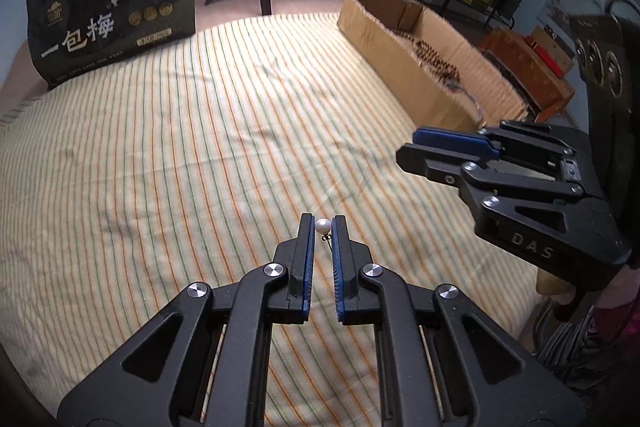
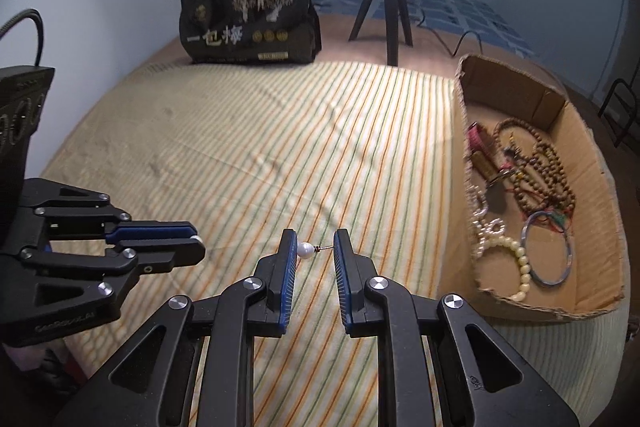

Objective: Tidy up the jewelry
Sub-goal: 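Carry both pearl earrings into the cardboard box and open both tools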

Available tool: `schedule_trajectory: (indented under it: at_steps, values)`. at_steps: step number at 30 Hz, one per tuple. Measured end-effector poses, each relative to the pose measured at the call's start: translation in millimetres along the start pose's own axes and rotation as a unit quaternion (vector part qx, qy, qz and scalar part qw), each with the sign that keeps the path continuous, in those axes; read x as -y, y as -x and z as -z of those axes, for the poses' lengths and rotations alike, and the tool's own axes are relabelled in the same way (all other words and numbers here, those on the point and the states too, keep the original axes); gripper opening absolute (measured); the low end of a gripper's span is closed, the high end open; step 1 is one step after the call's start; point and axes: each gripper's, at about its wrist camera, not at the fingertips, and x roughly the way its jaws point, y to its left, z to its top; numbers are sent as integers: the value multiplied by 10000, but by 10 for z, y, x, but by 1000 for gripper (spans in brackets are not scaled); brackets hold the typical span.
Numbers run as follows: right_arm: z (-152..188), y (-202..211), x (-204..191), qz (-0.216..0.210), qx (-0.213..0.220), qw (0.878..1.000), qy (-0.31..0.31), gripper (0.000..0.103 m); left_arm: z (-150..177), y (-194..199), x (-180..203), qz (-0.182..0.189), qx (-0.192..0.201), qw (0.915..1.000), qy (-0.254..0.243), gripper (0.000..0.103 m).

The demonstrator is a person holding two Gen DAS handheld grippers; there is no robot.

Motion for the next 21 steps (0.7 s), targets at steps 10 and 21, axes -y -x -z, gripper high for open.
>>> schedule_trajectory:
  at_steps: [10, 21]
  values:
    - [-91, 361, 246, 161, 223, 9993, -258, 17, -262, 213, 147, 95, 439, 9990, 29, 6]
    - [-255, 628, 702, 455, 508, 9957, -627, 17, -654, 197, 396, 263, 745, 9969, -32, 6]
